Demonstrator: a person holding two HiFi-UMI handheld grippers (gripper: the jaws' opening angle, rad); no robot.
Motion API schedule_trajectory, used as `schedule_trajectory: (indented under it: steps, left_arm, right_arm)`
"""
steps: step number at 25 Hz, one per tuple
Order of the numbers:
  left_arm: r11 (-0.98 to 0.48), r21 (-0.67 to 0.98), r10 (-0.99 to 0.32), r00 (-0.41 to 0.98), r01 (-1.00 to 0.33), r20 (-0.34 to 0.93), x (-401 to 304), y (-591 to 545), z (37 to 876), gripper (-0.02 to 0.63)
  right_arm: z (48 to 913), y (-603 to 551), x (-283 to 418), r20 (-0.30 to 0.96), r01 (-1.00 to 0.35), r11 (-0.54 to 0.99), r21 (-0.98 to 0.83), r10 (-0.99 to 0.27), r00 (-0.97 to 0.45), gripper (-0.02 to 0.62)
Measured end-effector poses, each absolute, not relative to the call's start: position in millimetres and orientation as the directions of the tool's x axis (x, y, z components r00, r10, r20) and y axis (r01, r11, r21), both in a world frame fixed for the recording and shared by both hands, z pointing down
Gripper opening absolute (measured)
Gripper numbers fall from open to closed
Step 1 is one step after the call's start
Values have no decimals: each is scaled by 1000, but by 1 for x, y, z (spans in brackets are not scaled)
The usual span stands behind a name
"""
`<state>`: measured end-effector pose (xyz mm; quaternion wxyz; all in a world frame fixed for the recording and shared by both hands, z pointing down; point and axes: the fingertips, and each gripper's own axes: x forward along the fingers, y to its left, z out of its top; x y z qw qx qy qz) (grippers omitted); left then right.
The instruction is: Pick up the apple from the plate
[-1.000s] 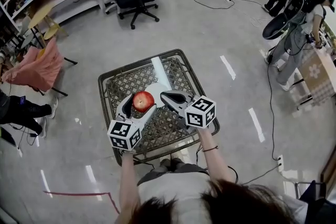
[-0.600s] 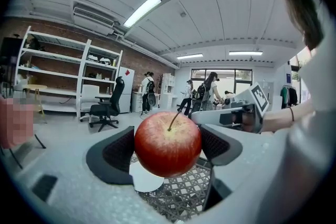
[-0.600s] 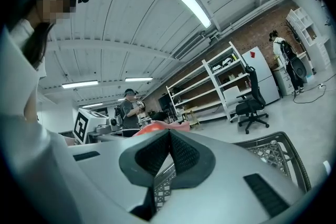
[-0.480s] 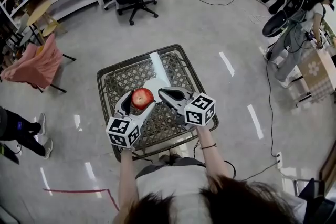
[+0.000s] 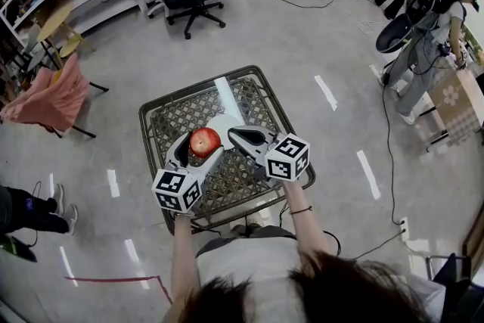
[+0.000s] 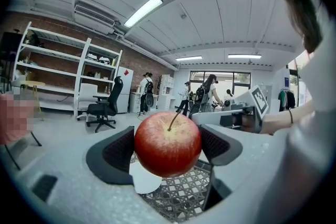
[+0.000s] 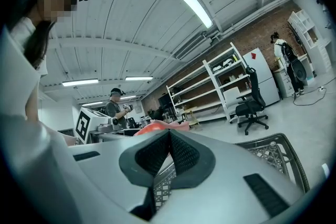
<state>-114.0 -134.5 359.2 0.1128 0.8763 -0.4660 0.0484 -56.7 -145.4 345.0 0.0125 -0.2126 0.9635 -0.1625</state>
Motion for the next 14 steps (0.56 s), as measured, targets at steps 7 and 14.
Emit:
schedule_trajectory:
  steps: [7, 14]
  left_arm:
    - [-549, 159, -797, 572, -820, 195, -111, -132, 359, 400]
    - [-555, 199, -793, 586, -808, 168, -110, -133, 359, 400]
  right_arm:
    - [347, -143, -56, 61, -416, 851, -322, -420, -906, 9]
    - [349, -143, -55, 62, -418, 851, -319, -421, -905, 9]
